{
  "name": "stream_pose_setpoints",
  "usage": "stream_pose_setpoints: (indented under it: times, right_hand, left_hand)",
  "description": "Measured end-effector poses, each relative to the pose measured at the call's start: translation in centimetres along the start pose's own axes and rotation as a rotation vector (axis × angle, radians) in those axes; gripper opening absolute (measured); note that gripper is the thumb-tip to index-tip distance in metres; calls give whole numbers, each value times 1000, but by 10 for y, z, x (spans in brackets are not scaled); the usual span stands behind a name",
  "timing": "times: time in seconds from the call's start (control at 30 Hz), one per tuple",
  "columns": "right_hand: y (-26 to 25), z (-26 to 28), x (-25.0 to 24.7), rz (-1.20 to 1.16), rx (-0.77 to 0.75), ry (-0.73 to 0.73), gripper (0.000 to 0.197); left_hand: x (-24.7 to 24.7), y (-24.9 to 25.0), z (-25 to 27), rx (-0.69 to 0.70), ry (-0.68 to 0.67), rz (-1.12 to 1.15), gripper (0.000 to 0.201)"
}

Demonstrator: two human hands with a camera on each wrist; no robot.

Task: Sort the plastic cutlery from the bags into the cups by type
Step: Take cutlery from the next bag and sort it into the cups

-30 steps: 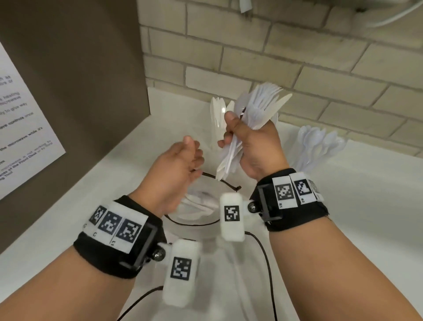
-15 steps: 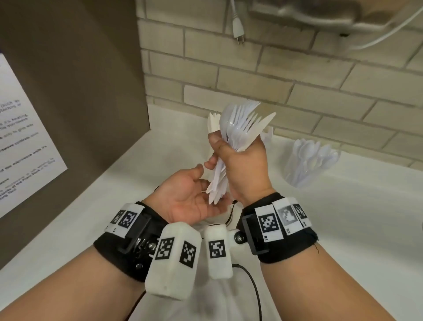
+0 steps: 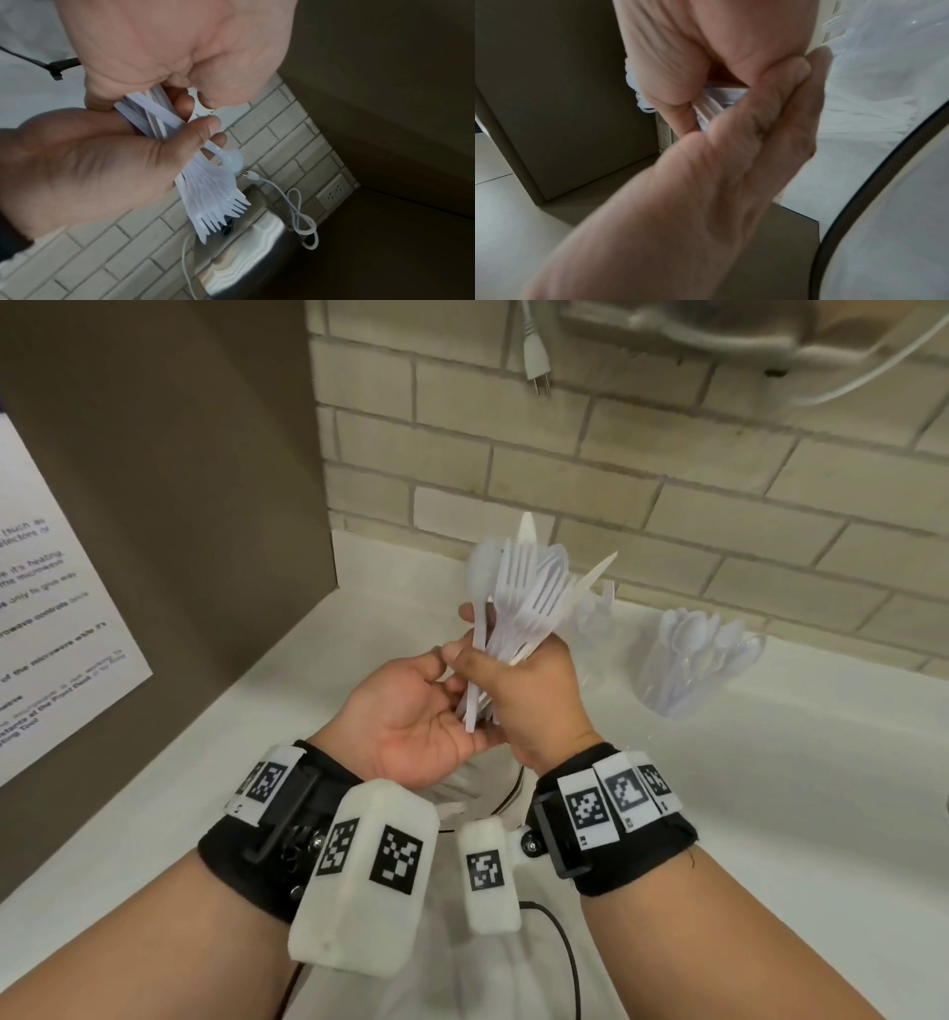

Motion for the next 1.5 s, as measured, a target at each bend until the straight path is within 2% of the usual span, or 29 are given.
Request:
stream_pose_setpoints:
  times: [0.1, 0.17, 0.23, 0.3, 0.37, 0.43, 0.47, 0.53, 0.6, 0.7, 0.77, 0.87, 1.07, 1.17, 1.27, 1.37, 1.43, 1.5]
  right_hand:
    - [4, -1, -1, -89, 62, -11, 14]
    - [6, 0, 3, -135, 98, -44, 17]
    - [13, 2, 8, -138, 132, -87, 21]
    - [19, 4, 10, -143, 158, -131, 27]
    - [22, 7, 13, -169, 203, -203, 26]
    - [24, 16, 20, -95, 265, -325, 13]
    - [27, 23, 26, -15, 293, -403, 7]
    - [37, 37, 34, 94, 362, -515, 14]
    - [43, 46, 40, 44, 420, -555, 11]
    - [41, 41, 41, 90, 366, -558, 14]
    - [40, 35, 37, 169, 329, -531, 18]
    - [41, 30, 29, 316, 298, -444, 17]
    - [35, 26, 27, 568, 171, -321, 19]
    - [35, 27, 33, 597, 140, -388, 24]
    - [48, 38, 34, 314, 350, -468, 36]
    - [57, 59, 40, 21, 581, -673, 39]
    - [57, 76, 48, -103, 705, -842, 41]
    - [57, 83, 52, -145, 762, -913, 39]
  left_hand:
    - [-3, -6, 0, -43, 8, -11, 56]
    - [-4, -4, -1, -17, 4, 9, 54]
    - [1, 1, -1, 21, -78, -19, 54]
    - [7, 1, 5, 39, -131, -218, 59]
    - [8, 10, 10, 181, -103, -528, 52]
    - [18, 21, 19, 332, -109, -768, 42]
    - [22, 23, 21, 358, -120, -837, 46]
    - [23, 25, 23, 385, -100, -900, 44]
    - [24, 30, 26, 428, -26, -922, 30]
    - [18, 36, 27, 499, 125, -924, 26]
    - [12, 44, 27, 552, 204, -855, 16]
    - [4, 51, 26, 591, 284, -740, 23]
    - [5, 52, 30, 643, 318, -708, 16]
    - [5, 52, 29, 631, 308, -698, 15]
    - [8, 53, 26, 586, 202, -785, 14]
    - [20, 39, 22, 443, -92, -909, 22]
    - [28, 26, 25, 353, -272, -886, 22]
    - [34, 21, 29, 377, -349, -860, 22]
Point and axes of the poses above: each hand's wrist, its own z-axis away from the middle knuckle, its own x-axis out of the palm, y = z × x, the point moved 9 cm from there along -z, towards the middle knuckle, and after that the axes turned 9 degrees about -z, right-handed, at the moved point
